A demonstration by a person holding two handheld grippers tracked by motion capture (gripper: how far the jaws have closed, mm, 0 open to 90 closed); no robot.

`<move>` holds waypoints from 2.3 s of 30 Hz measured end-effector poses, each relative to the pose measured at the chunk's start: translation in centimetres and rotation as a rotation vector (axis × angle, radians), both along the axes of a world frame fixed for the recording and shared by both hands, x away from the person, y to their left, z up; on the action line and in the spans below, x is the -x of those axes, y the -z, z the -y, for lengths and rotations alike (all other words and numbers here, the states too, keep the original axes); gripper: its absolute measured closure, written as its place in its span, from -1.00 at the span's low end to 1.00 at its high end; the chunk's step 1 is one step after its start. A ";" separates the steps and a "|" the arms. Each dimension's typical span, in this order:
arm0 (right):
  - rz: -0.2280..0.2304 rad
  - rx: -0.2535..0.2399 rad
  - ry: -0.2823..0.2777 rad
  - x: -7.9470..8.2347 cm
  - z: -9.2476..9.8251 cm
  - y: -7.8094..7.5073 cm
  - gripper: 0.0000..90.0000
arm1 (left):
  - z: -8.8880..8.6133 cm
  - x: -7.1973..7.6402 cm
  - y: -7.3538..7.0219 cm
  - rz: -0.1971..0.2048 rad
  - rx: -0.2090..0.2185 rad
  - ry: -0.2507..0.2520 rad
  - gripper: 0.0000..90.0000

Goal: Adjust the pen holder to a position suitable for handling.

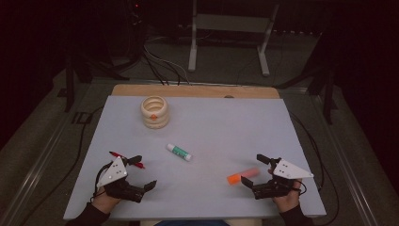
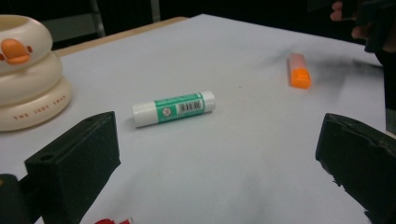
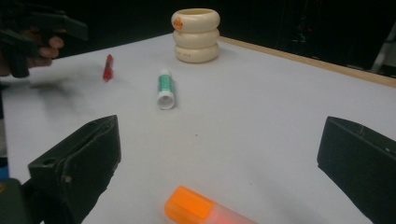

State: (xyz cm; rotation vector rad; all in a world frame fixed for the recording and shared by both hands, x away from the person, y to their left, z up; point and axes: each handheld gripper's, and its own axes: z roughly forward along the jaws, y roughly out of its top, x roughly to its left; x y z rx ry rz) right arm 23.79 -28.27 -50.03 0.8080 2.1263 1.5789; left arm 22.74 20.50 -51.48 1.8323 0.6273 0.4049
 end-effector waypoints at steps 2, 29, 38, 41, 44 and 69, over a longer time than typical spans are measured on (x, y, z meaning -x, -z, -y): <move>-0.012 -0.014 -0.010 -0.1 0.1 -0.2 -1.00 | 0.1 0.1 0.0 0.000 0.000 0.005 -0.99; 0.020 -0.031 0.011 0.2 0.3 -1.1 -1.00 | 0.7 -0.5 -4.5 -0.036 0.039 0.110 -1.00; 0.023 -0.037 0.014 0.2 0.3 -1.2 -1.00 | -0.2 -3.2 -6.7 -0.005 0.046 0.036 -0.99; 0.022 -0.034 0.007 0.2 0.2 -1.1 -1.00 | -0.5 -4.3 -7.4 0.001 0.050 0.001 -0.99; 0.023 -0.030 0.005 0.3 0.2 -1.2 -1.00 | -0.5 -5.3 -7.8 0.000 0.046 -0.032 -0.99; 0.020 -0.031 0.001 0.3 0.1 -1.1 -1.00 | -1.9 -13.1 -7.6 -0.074 0.172 -0.307 -0.99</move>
